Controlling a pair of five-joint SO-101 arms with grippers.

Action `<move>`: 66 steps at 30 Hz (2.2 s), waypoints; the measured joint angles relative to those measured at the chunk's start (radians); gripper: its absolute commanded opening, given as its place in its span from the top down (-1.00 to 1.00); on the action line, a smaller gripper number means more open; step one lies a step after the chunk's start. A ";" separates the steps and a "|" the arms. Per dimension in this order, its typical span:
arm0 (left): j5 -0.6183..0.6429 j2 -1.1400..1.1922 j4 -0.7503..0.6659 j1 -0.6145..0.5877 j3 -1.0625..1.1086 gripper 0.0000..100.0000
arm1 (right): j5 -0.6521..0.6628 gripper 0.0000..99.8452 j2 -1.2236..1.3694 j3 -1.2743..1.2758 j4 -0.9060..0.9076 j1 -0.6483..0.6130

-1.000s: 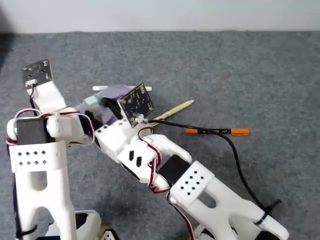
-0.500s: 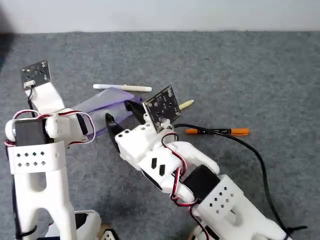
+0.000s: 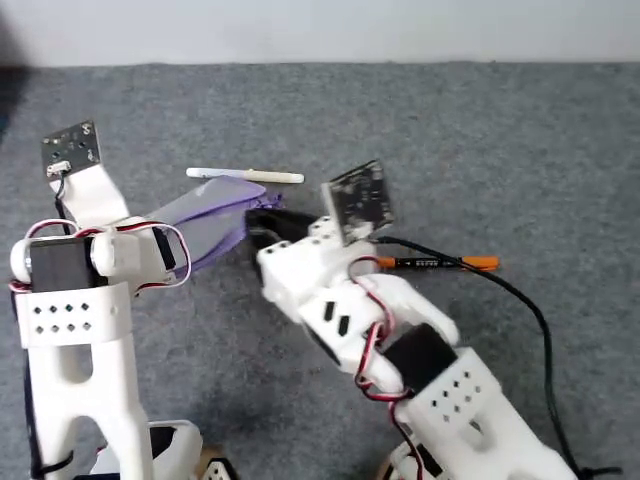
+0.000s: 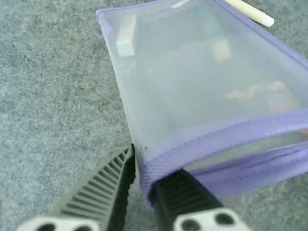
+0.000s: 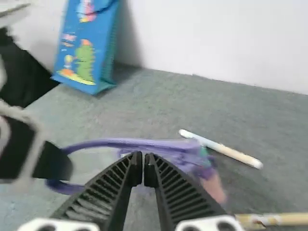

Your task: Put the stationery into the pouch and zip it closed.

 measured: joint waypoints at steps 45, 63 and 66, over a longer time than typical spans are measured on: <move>0.000 0.000 0.000 0.000 0.000 0.97 | 0.842 0.52 1.175 -0.516 0.443 0.575; 0.000 0.000 0.000 0.000 0.000 0.97 | 0.870 0.97 1.346 -0.664 0.436 0.591; 0.000 0.000 0.000 0.000 0.000 0.97 | 0.870 0.98 1.343 -0.664 0.436 0.591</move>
